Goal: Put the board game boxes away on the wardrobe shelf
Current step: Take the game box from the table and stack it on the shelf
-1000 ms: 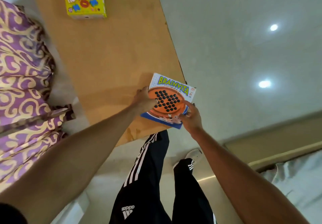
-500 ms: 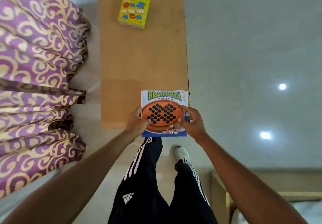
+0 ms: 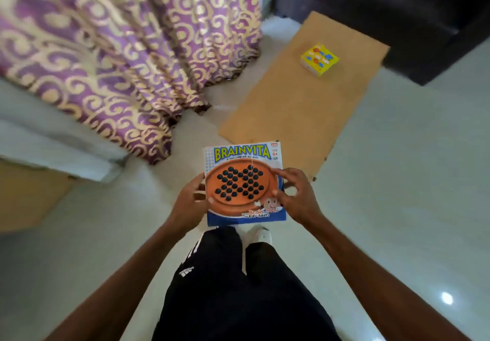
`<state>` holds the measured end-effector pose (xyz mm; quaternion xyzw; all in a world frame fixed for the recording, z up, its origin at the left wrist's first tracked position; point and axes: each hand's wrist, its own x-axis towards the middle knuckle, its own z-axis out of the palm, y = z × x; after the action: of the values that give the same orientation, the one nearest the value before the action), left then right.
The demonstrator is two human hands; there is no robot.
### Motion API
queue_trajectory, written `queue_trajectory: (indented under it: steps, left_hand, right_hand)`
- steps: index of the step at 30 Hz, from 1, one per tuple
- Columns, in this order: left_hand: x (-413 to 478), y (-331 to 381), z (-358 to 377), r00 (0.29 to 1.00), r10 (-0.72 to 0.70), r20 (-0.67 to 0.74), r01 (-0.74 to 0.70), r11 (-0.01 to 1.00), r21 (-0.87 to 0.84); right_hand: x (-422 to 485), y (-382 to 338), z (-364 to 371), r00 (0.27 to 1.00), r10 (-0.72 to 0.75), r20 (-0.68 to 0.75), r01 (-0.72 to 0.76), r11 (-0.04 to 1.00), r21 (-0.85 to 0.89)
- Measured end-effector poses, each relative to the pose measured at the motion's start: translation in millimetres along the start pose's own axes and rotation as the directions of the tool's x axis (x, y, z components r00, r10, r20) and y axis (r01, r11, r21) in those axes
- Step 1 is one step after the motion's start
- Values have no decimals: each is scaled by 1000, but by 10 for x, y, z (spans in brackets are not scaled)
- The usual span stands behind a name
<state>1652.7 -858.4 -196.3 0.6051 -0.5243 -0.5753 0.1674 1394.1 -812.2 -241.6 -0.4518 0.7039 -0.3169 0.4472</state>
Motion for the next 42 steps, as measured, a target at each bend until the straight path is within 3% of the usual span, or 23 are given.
queue_trajectory:
  steps: [6,12,15,20,22,26,31,38,42]
  left_hand:
    - [-1318,-974,-628,937,-117,-328,53,979,-199]
    - [-2536,-1874,-1126,818,-200,-539,-34,920,-392]
    - [-3251,-2323,-1409,736,-256,-627,-87,883,-462]
    - [-4480,-3125,-1725,524,-421,-740,-186,792,-582]
    - [-4825,-3369,-1794,443,-482,-756,-243,747,-619]
    - [-5495,-3858,-1891,212,-606,-767,-331,694,-640]
    - [-6137,-4343,-2194,31,-677,-736,-378,674,-635]
    - [-6993,-4991,-2677,-212,-786,-580,-449,606,-657]
    - [-7391,-5326,-2832,-295,-807,-511,-478,588,-653]
  right_hand:
    - [-600,-492,986,929,-218,300,255,963,-90]
    - [-1297,-944,2140,805,-333,491,436,893,-108]
    - [-1752,-1158,2859,687,-414,597,564,822,-79]
    - [-2649,-1528,4077,455,-444,771,676,737,26]
    - [-2933,-1659,4475,363,-440,821,697,713,74]
    - [-3538,-1893,5413,139,-416,899,755,632,176]
    - [-4251,-2129,6621,-81,-341,937,756,592,280]
    - [-5318,-2350,8091,-323,-203,925,712,591,378]
    - [-5914,-2429,8689,-402,-139,905,700,591,401]
